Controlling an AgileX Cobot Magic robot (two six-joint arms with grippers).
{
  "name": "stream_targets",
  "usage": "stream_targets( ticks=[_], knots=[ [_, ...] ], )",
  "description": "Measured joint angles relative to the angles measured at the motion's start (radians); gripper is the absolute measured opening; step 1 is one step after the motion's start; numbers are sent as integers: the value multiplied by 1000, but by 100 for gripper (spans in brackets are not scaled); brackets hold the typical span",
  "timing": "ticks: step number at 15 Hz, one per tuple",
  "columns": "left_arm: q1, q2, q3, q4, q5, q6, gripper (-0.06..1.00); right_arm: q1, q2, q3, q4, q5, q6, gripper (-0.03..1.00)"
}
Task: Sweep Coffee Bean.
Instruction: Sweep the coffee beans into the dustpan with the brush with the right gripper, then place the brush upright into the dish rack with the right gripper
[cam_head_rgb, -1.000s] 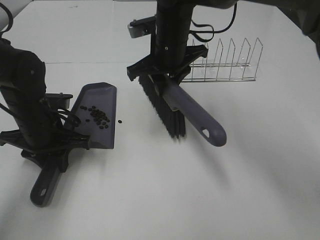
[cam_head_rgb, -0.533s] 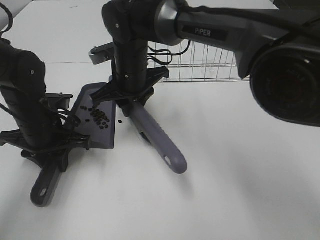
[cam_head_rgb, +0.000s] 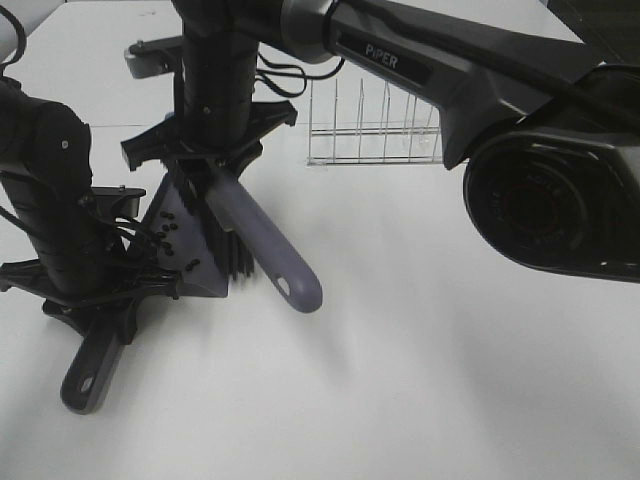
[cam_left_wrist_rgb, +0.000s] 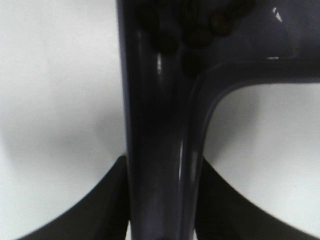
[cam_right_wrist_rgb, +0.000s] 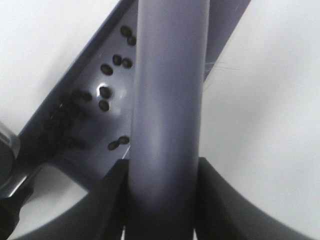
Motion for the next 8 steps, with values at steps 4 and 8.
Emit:
stream_targets(
  ticks=[4,8],
  knots=[
    [0,0,0,0,0,0,32,0,-64,-61,-177,4,-5,28],
    [0,0,0,0,0,0,32,-31,-130,-61,-252,8,-43,28]
  ],
)
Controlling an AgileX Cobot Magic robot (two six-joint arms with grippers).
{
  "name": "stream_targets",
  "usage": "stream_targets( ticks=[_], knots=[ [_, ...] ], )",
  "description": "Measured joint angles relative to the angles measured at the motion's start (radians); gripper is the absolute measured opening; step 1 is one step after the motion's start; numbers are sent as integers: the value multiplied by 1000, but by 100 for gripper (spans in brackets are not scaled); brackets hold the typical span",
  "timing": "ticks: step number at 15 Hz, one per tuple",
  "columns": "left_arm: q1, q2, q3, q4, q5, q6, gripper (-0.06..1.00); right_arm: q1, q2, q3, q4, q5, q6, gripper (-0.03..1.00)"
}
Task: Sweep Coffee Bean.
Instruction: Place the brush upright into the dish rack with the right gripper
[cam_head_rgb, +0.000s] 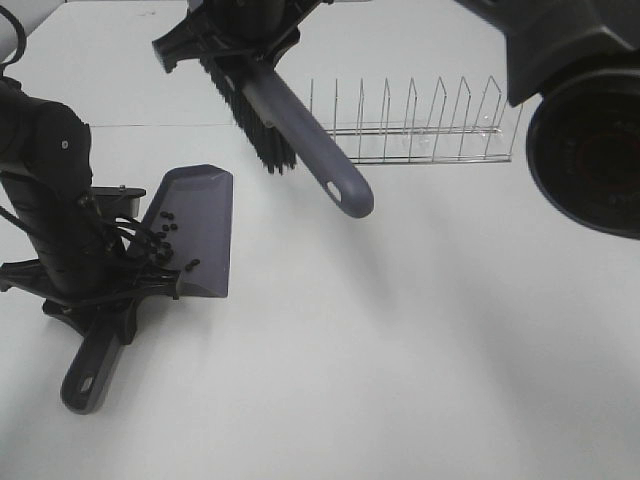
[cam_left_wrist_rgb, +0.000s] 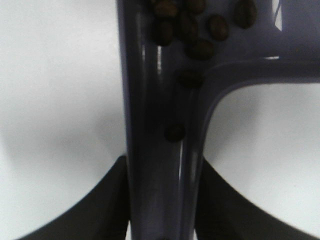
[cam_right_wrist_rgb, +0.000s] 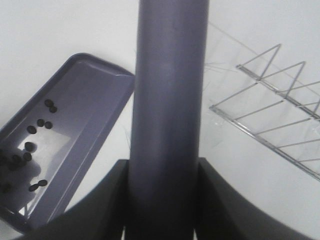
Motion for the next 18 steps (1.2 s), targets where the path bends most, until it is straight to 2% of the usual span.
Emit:
stream_targets(
  ticks=[3,8,12,15,18],
  knots=[
    [0,0,0,0,0,0,32,-94,-86,48,-6,0,-2,28],
    [0,0,0,0,0,1,32,-307,-263,294,-3,-1,-2,28],
    [0,0,0,0,0,1,32,-476,-303,448,100,1,-2,28],
    [0,0,0,0,0,1,32,-528,-304,578,127,0,-2,28],
    [0,0,0,0,0,3,32,-533,-304,668,144,-1,-2,28]
  ],
)
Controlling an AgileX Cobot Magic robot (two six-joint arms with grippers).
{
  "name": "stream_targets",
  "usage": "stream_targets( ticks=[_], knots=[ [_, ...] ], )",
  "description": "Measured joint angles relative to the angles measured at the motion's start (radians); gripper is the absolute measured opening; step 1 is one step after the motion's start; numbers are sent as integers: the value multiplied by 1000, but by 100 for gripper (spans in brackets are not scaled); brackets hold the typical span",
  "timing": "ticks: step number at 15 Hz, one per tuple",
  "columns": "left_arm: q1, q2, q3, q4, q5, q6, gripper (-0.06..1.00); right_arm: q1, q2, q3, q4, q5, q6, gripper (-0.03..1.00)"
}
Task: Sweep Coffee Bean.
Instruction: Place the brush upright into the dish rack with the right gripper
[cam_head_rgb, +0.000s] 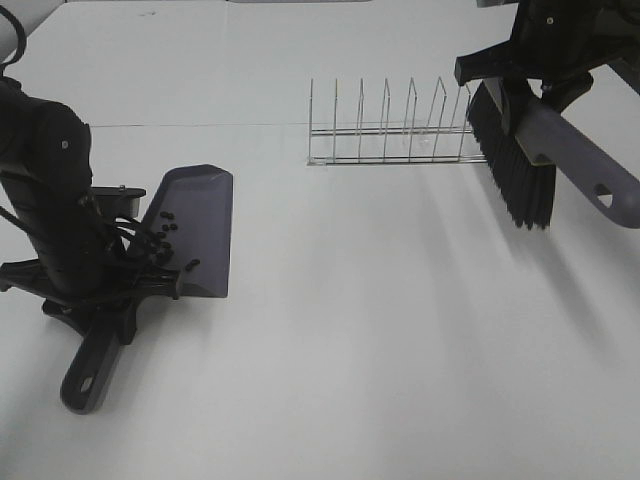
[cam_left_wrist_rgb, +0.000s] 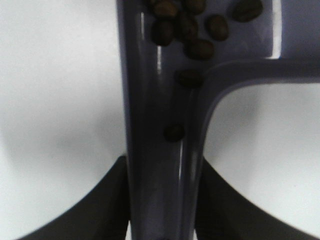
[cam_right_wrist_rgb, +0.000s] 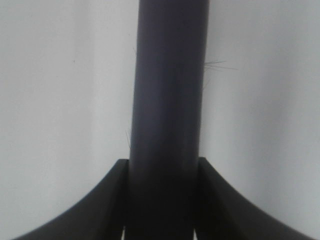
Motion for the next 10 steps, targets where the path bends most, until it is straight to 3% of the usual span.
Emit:
stream_targets(
  ticks=[10],
  knots=[
    [0,0,0,0,-1,5,32,-25,62,56,-12,-86,-1,28]
  ],
)
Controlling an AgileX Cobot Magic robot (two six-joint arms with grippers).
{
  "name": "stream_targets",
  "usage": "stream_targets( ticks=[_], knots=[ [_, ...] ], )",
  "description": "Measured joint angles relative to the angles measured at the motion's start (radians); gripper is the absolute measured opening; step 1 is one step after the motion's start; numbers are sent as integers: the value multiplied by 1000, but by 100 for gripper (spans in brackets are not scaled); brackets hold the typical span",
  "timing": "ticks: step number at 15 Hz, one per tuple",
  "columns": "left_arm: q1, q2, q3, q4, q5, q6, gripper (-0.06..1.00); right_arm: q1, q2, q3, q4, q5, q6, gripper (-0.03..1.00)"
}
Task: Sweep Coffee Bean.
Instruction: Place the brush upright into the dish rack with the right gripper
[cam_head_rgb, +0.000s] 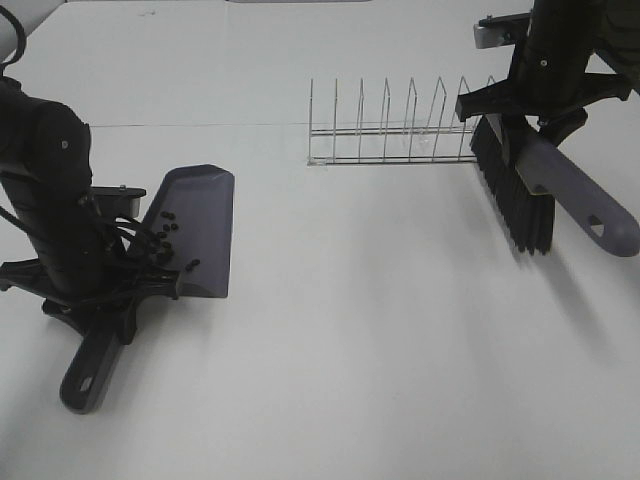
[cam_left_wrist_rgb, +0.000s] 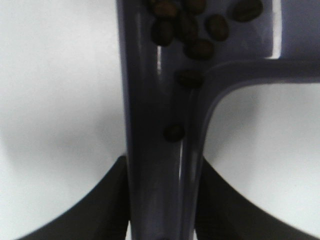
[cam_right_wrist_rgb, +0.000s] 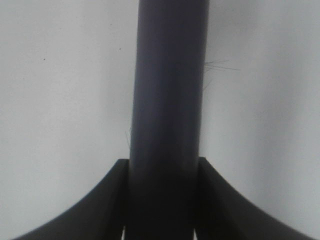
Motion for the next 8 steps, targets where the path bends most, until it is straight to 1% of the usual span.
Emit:
stream_targets(
  ticks=[8],
  knots=[
    [0,0,0,1,0,4,32,0,27,0,-5,-154,-6,28]
  ],
)
